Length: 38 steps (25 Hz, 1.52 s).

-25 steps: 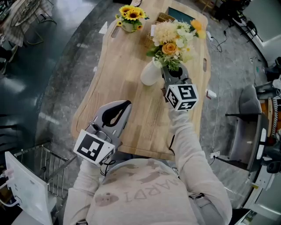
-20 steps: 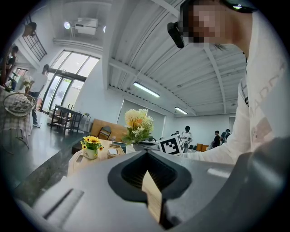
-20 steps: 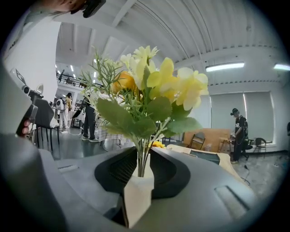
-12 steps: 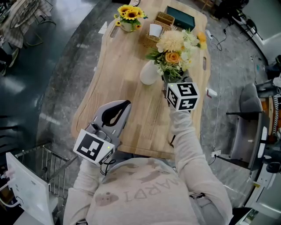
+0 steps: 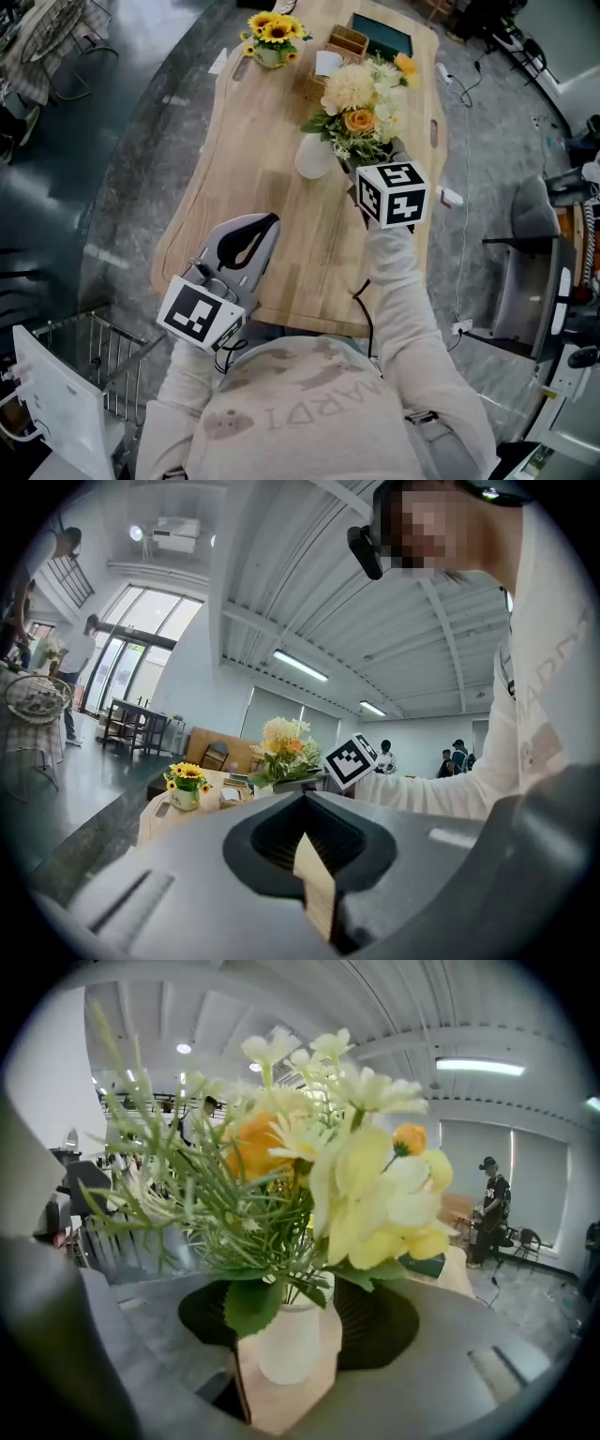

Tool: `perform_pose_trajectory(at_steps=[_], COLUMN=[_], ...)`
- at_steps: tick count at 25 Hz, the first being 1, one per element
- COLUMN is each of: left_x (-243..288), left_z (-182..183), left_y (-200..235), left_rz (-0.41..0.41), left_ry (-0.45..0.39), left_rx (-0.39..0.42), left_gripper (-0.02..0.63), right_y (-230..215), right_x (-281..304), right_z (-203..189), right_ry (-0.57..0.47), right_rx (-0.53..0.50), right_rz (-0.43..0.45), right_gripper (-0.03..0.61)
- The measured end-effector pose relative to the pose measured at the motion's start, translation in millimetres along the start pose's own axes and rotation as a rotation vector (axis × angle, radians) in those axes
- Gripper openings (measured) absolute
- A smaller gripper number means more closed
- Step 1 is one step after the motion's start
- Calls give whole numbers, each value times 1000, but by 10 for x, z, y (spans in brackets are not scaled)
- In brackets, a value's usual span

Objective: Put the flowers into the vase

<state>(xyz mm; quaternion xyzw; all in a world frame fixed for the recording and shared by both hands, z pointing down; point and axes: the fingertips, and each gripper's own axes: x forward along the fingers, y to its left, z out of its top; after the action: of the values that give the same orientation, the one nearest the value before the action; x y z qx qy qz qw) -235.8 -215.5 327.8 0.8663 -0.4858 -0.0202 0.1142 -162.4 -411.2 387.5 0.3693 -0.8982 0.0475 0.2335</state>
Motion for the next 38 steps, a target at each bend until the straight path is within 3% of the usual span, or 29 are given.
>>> perform_pose_trajectory(at_steps=[3,7,17,25,26,32,38], left_x=[-13,-5,11,11,15,84,136], left_z=[1,-2,-12,38,44,100,165], left_y=[-8,-37,-109,-175,-191,-299,-454], left_rz=[1,-3,-8,-5,-6,-21,-41], left_ry=[2,-1,3,-4,-4,-15,-25], left_rx=[1,3,8,20,25,48,67], left_gripper=[2,2,2,2,2,2,2], right_y=[10,55,187,302,354,610,809], right_x=[-19,-17,-9,-272,-339,-814,-1286], right_z=[-2,-65,-293,-400,-381,-71,216], right_ry=[25,42,102,50,29,-165,-314], right_rx=[-19,44,-29,81,94,149,152], right_rz=[6,61,74,98,114,206,275], right_gripper=[275,295,305,298,281,45,25])
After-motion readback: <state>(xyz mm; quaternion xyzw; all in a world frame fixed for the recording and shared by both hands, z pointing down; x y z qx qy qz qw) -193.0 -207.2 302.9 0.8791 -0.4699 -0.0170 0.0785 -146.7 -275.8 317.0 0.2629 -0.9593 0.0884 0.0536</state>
